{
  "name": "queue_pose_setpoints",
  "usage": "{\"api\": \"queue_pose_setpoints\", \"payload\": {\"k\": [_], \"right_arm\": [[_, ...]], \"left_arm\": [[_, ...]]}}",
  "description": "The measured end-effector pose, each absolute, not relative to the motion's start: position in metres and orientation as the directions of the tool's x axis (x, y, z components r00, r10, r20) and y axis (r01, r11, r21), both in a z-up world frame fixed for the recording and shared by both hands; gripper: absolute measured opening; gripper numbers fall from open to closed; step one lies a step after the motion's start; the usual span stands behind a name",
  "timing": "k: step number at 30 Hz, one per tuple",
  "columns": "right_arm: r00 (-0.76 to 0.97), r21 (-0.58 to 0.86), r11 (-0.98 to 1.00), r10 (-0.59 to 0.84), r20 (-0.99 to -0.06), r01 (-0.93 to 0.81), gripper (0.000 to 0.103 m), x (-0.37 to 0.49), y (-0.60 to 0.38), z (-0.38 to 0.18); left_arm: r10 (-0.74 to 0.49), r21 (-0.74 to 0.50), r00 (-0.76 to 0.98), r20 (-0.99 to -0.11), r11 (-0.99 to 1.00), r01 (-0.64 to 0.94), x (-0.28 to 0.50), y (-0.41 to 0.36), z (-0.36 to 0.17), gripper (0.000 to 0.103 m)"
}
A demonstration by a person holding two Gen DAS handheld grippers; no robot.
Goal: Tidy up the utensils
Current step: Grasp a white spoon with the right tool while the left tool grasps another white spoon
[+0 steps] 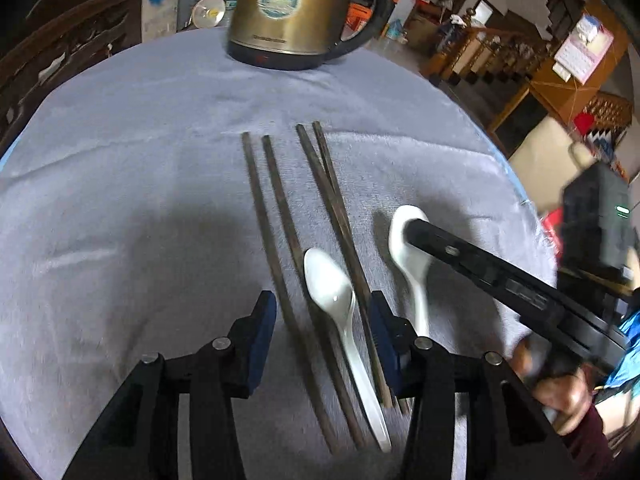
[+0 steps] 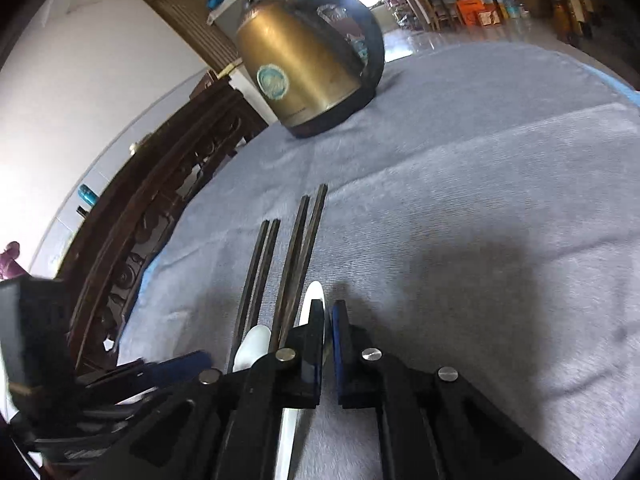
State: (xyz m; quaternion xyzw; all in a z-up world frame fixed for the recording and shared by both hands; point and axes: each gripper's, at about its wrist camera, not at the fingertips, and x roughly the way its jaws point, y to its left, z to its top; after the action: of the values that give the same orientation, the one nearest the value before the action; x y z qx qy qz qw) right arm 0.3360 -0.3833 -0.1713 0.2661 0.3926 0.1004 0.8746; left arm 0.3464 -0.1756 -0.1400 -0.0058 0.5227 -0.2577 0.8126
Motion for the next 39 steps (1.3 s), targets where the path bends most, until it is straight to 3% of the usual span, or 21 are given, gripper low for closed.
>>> {"api": "queue_pose_setpoints", "payload": {"k": [2,4,7,15,21,30,35,36,37,39], "right_arm": [[0.677,0.550,0.834,0.384,-0.628,0.038,0.005,0.328,-0.389,-0.169],[0.676,0.558,0.829,0.388,-0.627,0.043,0.005,0.322,-0.392,-0.168],[0.667,0.572,0.819,0.398,-0.630,0.052,0.005,0.317,-0.397,-0.171],[0.642,0.537,0.843,0.401,-0.654,0.020,0.005,0.310,-0.387,-0.169],[0.576,0.442,0.897,0.346,-0.741,0.030,0.009,0.320,-0.375,-0.174],[0.530,0.479,0.875,0.377,-0.760,0.064,0.013,0.337,-0.382,-0.175],[0.538,0.427,0.904,0.348,-0.768,0.026,0.005,0.339,-0.372,-0.173],[0.542,0.420,0.907,0.341,-0.768,0.025,0.005,0.338,-0.371,-0.173],[0.552,0.412,0.911,0.329,-0.766,0.029,0.005,0.335,-0.371,-0.172],[0.583,0.417,0.908,0.318,-0.748,0.040,0.005,0.327,-0.375,-0.168]], "left_arm": [[-0.404,-0.255,0.317,-0.858,0.872,0.418,0.352,-0.182,-0.147,0.044],[-0.385,-0.228,0.340,-0.858,0.879,0.420,0.355,-0.184,-0.149,0.029],[-0.415,-0.266,0.324,-0.850,0.869,0.416,0.359,-0.176,-0.148,0.026],[-0.429,-0.266,0.301,-0.852,0.849,0.457,0.359,-0.136,-0.142,0.018],[-0.437,-0.287,0.260,-0.861,0.839,0.462,0.364,-0.125,-0.142,0.019],[-0.420,-0.270,0.267,-0.867,0.847,0.458,0.373,-0.141,-0.144,0.019],[-0.418,-0.274,0.299,-0.858,0.864,0.422,0.376,-0.138,-0.143,0.019],[-0.410,-0.263,0.310,-0.858,0.868,0.420,0.375,-0.138,-0.142,0.016],[-0.412,-0.264,0.316,-0.854,0.868,0.420,0.374,-0.137,-0.140,0.007],[-0.417,-0.269,0.337,-0.844,0.873,0.407,0.372,-0.133,-0.134,0.004]]}}
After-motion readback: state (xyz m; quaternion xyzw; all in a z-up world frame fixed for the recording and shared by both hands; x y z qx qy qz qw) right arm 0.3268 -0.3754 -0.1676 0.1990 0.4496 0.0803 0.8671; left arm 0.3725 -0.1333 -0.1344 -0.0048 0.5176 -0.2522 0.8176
